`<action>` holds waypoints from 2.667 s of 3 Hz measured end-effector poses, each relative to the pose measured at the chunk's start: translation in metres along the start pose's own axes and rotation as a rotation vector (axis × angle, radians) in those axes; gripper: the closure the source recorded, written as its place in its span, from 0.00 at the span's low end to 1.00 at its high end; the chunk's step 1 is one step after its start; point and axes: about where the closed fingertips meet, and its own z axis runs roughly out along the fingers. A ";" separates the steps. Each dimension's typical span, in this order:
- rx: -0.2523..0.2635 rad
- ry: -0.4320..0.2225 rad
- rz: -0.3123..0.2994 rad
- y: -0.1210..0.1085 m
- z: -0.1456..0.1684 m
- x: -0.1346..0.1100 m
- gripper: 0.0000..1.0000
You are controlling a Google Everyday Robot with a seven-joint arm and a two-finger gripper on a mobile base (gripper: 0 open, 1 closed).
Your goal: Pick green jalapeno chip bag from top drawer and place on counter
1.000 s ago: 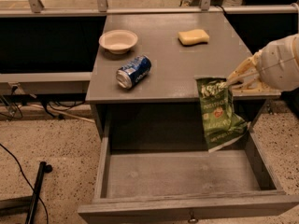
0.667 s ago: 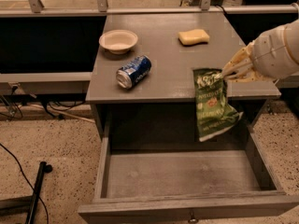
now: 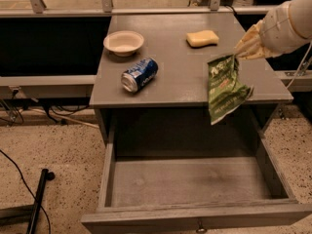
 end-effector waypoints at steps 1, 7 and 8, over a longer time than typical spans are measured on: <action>0.005 0.034 0.033 -0.023 0.011 0.029 1.00; -0.043 0.063 0.154 -0.045 0.069 0.078 0.40; -0.049 0.058 0.154 -0.044 0.074 0.077 0.09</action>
Offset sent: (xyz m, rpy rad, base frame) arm 0.0754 -0.0484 -0.0231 -0.0214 0.0647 -0.1665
